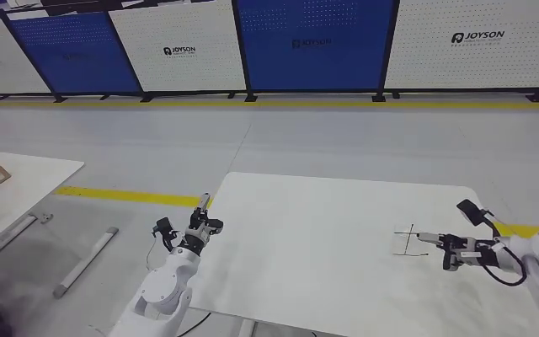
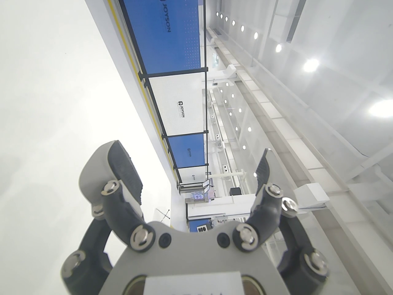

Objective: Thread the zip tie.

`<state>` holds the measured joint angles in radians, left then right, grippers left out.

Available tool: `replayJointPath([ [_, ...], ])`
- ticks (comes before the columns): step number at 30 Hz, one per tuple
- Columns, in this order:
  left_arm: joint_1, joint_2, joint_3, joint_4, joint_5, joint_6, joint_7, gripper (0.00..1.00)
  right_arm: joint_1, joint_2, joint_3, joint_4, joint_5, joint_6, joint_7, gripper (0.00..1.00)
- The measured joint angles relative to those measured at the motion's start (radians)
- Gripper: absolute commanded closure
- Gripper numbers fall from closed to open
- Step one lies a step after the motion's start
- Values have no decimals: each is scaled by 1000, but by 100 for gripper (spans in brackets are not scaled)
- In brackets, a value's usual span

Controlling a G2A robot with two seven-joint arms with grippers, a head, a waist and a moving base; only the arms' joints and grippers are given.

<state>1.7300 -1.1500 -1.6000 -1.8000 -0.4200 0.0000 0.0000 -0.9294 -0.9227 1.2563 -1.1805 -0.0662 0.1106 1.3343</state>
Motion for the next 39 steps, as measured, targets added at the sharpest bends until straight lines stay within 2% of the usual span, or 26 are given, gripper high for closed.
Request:
replayJointPath([
  [6,0,0,0,0,0,0,0,0,96,-28,-107,116,-29,42,-4,0],
  [16,0,0,0,0,0,0,0,0,97,-28,-107,118,-29,44,-4,0],
  [19,0,0,0,0,0,0,0,0,88,-29,-101,122,-13,53,-43,0],
  [23,0,0,0,0,0,0,0,0,83,-27,-99,128,-9,56,-47,26],
  [24,0,0,0,0,0,0,0,0,84,-26,-101,129,-14,62,-44,41],
  [26,0,0,0,0,0,0,0,0,90,-27,-110,136,-27,82,-43,51],
  [33,0,0,0,0,0,0,0,0,110,-31,-134,175,-30,85,-32,51],
  [36,0,0,0,0,0,0,0,0,118,-31,-138,187,-33,83,-22,53],
  [39,0,0,0,0,0,0,0,0,123,-30,-140,198,-37,84,-20,59],
])
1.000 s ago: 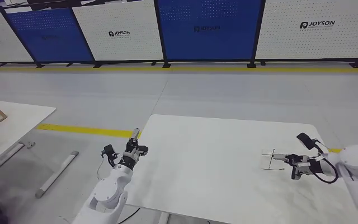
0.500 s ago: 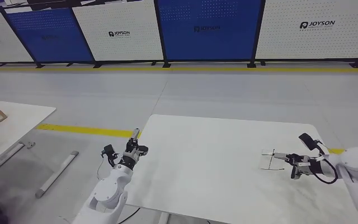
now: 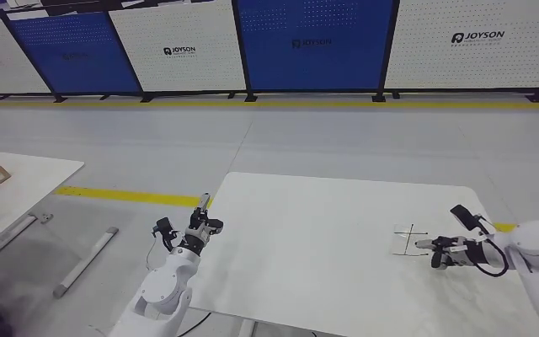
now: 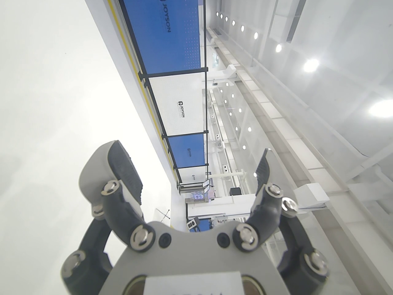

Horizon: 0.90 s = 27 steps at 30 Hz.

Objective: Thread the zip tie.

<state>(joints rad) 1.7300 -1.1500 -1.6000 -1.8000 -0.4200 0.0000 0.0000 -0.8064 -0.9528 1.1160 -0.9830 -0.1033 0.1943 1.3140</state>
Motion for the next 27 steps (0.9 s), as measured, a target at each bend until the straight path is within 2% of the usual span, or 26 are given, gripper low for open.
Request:
replayJointPath([
  [6,0,0,0,0,0,0,0,0,9,-1,-15,8,-16,14,1,69],
  [27,0,0,0,0,0,0,0,0,77,-22,-83,89,-38,69,-3,77],
])
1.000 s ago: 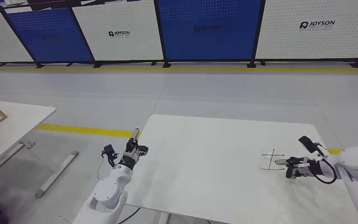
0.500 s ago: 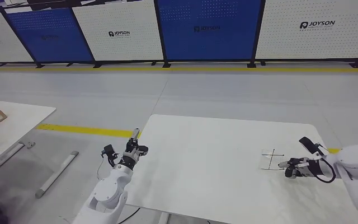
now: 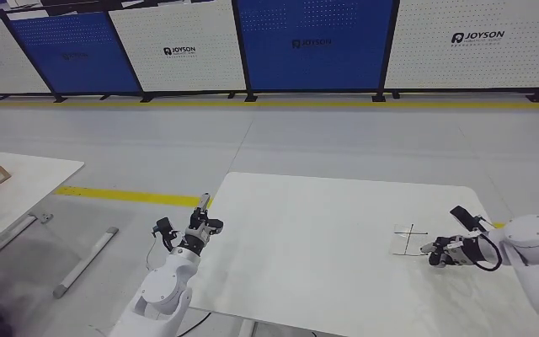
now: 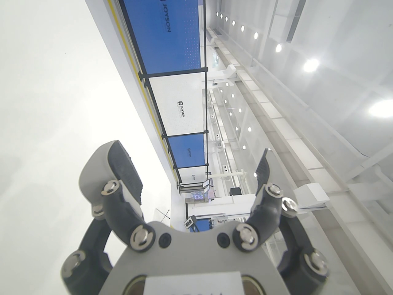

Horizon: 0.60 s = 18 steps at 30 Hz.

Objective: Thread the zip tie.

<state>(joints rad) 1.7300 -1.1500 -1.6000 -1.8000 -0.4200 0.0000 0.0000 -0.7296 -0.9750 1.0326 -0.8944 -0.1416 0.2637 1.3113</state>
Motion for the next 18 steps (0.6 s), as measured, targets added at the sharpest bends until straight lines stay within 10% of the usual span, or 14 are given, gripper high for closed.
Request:
replayJointPath([
  [10,0,0,0,0,0,0,0,0,27,-9,-24,35,-6,-5,3,100],
  [18,0,0,0,0,0,0,0,0,31,-7,-25,30,-12,-11,12,100],
])
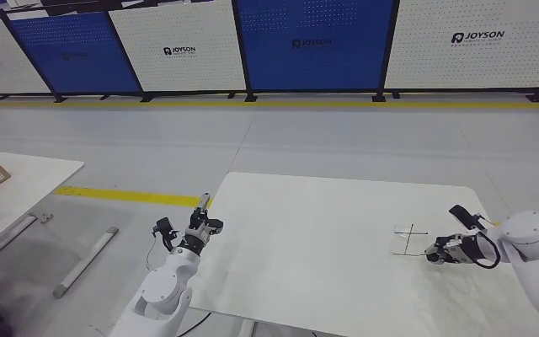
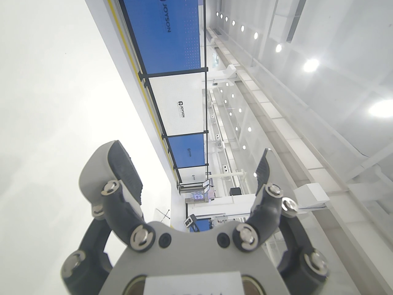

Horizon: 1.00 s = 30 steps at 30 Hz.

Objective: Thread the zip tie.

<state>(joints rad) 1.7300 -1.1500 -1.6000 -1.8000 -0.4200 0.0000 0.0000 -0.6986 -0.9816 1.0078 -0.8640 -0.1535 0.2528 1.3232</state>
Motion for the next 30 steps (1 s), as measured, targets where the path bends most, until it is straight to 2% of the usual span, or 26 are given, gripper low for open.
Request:
replayJointPath([
  [4,0,0,0,0,0,0,0,0,-9,8,18,-13,4,-10,-4,100],
  [10,0,0,0,0,0,0,0,0,-68,40,110,-65,60,-70,-22,100],
  [15,0,0,0,0,0,0,0,0,-180,80,225,-179,119,-145,-21,100],
  [19,0,0,0,0,0,0,0,0,-274,103,299,-280,155,-167,-12,100],
  [30,0,0,0,0,0,0,0,0,-273,103,300,-280,156,-166,-11,100],
])
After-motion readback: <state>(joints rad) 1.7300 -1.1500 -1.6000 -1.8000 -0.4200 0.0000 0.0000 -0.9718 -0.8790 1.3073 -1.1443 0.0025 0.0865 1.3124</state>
